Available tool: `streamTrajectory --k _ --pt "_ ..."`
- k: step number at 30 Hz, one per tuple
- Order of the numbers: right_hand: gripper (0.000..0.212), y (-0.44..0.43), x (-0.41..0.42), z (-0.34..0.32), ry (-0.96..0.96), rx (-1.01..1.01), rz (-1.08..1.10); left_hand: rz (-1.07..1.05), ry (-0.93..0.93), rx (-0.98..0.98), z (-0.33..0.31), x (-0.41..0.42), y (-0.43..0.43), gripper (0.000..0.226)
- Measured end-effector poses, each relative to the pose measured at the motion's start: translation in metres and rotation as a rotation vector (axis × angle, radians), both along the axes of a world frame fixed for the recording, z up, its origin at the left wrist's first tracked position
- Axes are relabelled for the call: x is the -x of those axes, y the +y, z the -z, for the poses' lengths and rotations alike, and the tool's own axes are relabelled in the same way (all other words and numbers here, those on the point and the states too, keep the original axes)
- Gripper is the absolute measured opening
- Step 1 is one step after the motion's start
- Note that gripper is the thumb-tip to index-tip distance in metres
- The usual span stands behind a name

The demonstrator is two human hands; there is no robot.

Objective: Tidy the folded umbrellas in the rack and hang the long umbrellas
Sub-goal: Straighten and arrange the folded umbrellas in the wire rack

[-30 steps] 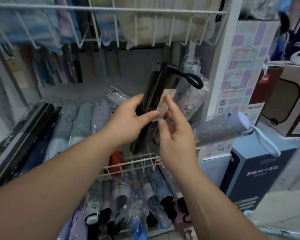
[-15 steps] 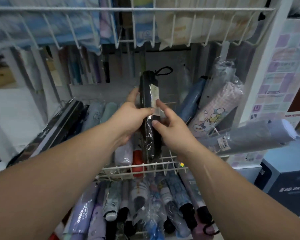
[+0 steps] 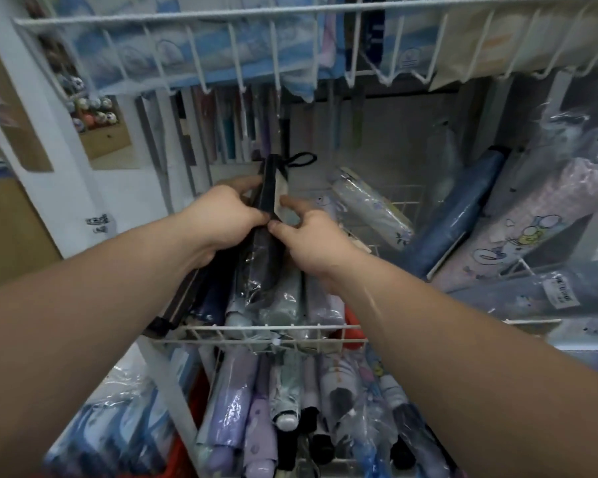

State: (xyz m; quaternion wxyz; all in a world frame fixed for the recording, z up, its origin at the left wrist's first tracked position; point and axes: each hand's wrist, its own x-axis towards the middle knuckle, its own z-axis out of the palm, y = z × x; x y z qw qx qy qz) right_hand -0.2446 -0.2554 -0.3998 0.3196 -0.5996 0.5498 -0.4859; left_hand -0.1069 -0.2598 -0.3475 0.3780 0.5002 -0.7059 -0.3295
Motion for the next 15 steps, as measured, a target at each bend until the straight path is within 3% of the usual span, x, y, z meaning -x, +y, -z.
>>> streamTrajectory --k 5,9,12,15 --pt "0.046 0.0 -0.011 -0.003 0.423 0.023 0.032 -0.049 -0.652 0.2 0.001 -0.02 -0.002 0.067" --pt "0.048 0.003 -0.006 0.0 0.52 0.052 0.07 -0.105 -0.974 0.409 0.006 -0.023 0.001 0.058" --pt "0.045 0.009 -0.001 -0.001 0.526 0.074 0.107 -0.136 -1.041 0.426 0.01 -0.025 0.006 0.06" --pt "0.039 0.027 0.01 0.0 0.38 0.131 0.198 -0.124 -0.957 0.432 0.013 -0.024 0.009 0.06"
